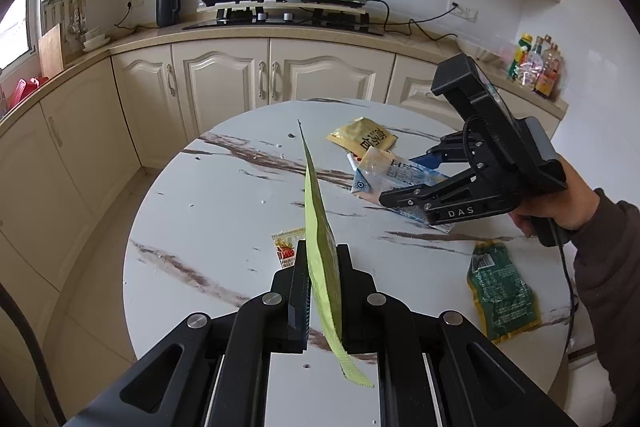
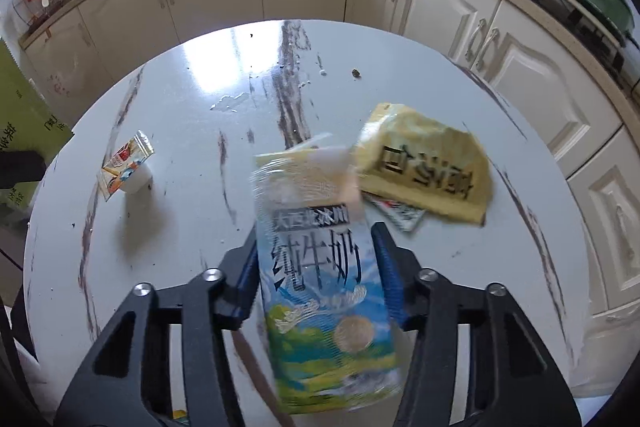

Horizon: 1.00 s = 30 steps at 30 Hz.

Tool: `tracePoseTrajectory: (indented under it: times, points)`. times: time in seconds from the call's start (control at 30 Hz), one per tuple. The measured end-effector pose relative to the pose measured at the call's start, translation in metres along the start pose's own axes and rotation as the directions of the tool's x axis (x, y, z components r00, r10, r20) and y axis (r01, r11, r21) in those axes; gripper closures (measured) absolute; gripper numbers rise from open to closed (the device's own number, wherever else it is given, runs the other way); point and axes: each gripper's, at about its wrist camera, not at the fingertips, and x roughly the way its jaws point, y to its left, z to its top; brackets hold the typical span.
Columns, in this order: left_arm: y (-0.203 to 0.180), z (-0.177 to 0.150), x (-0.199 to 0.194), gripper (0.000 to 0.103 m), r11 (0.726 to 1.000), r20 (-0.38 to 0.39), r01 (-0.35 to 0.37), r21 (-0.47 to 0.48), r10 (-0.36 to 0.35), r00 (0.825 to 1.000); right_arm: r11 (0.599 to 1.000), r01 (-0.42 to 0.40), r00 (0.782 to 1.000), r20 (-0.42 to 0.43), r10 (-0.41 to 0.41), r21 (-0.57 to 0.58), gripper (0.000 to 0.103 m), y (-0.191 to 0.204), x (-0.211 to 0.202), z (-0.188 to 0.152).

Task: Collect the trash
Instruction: 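Carry the green packet and milk carton over the blue bucket and release both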

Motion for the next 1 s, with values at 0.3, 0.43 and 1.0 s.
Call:
tracePoseTrajectory:
  times: [0.3, 0.43, 1.0]
  points:
    - [0.014, -0.008, -0.048, 0.096, 0.999, 0.049, 0.014, -0.032, -0.012, 0.999, 0.993, 0.03, 0.987, 0.154, -0.047, 0.115, 0.057, 0.024, -0.077, 0.005]
    - [0.033, -0.025, -0.087, 0.096, 0.998, 0.091, 0.001, -0.069, 0.005, 0.996, 0.996, 0.051, 0.967, 0.247, -0.067, 0.07, 0.057, 0.079, -0.113, 0.028]
    - [0.208, -0.175, -0.192, 0.096, 0.895, -0.007, -0.241, -0.376, 0.257, 0.966, 0.976, -0.207, 0.921, 0.322, 0.218, -0.069, 0.057, 0.365, -0.009, 0.132]
